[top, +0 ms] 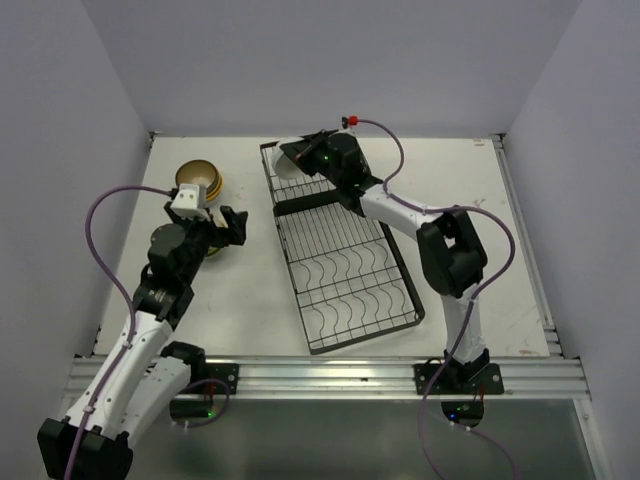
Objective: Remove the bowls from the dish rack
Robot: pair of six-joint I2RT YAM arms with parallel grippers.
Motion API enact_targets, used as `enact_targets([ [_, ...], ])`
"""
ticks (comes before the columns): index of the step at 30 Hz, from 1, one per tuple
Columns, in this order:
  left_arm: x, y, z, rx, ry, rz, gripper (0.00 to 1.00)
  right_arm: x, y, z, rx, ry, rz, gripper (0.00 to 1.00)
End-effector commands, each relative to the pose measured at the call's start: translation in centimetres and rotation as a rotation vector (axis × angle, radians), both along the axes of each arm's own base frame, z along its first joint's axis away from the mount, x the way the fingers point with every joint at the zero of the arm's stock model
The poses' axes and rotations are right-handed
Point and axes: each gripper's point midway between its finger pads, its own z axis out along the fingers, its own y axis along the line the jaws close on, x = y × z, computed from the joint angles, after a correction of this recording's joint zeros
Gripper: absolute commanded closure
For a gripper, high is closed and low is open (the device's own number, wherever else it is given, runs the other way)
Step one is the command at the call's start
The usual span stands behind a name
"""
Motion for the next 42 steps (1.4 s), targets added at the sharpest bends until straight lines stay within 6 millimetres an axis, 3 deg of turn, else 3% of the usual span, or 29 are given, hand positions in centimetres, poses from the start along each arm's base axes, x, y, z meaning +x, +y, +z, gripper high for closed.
enact_targets([
  [1,0.8,-1.0,3.1,0.002,-0.105,-0.041,0.0,-3.1,-0.2,13.4,0.153,-0.236,0.046,1.0],
  [5,1.5,-2.6,3.4,0.007,-0.096,-0.095,0.0,-4.9,-0.6,14.7,0.162,-0.241,0.046,1.0],
  [6,2.0,-2.9,3.7,0.012,-0.093,-0.103,0.0,-5.6,-0.9,15.8,0.177,-0.253,0.048,1.0],
  [8,2.2,-3.7,4.2,0.025,-0.1,-0.129,0.0,-6.4,-0.9,15.5,0.187,-0.236,0.053,1.0],
  [9,2.4,-4.0,4.9,0.034,-0.13,-0.137,0.0,-7.1,-1.4,16.5,0.199,-0.248,0.047,1.0],
  [11,2.0,-4.9,6.0,0.038,-0.174,-0.162,0.0,-7.9,-1.6,15.9,0.196,-0.234,0.038,1.0],
  [12,1.9,-5.1,6.7,0.036,-0.204,-0.167,0.0,-8.6,-1.9,16.8,0.205,-0.246,0.037,1.0],
  [15,1.6,-5.9,7.6,0.035,-0.244,-0.188,0.0,-9.6,-2.3,16.2,0.198,-0.228,0.025,1.0],
  [16,1.7,-6.0,7.7,0.034,-0.248,-0.189,0.0,-10.2,-2.7,16.9,0.209,-0.238,0.025,1.0],
  [19,1.7,-6.5,8.1,0.029,-0.269,-0.181,0.0,-11.9,-2.3,16.7,0.218,-0.226,0.051,1.0],
  [28,1.3,-8.8,6.4,0.013,-0.283,-0.154,0.01,-14.5,-2.9,16.9,0.281,-0.199,0.018,1.0],
  [35,1.2,-10.7,4.9,0.103,-0.274,-0.102,0.2,-16.2,-4.3,17.0,0.308,-0.185,0.016,1.0],
  [42,0.7,-11.0,5.6,0.218,-0.318,0.009,0.28,-17.4,-5.4,17.0,0.303,-0.169,0.02,1.0],
])
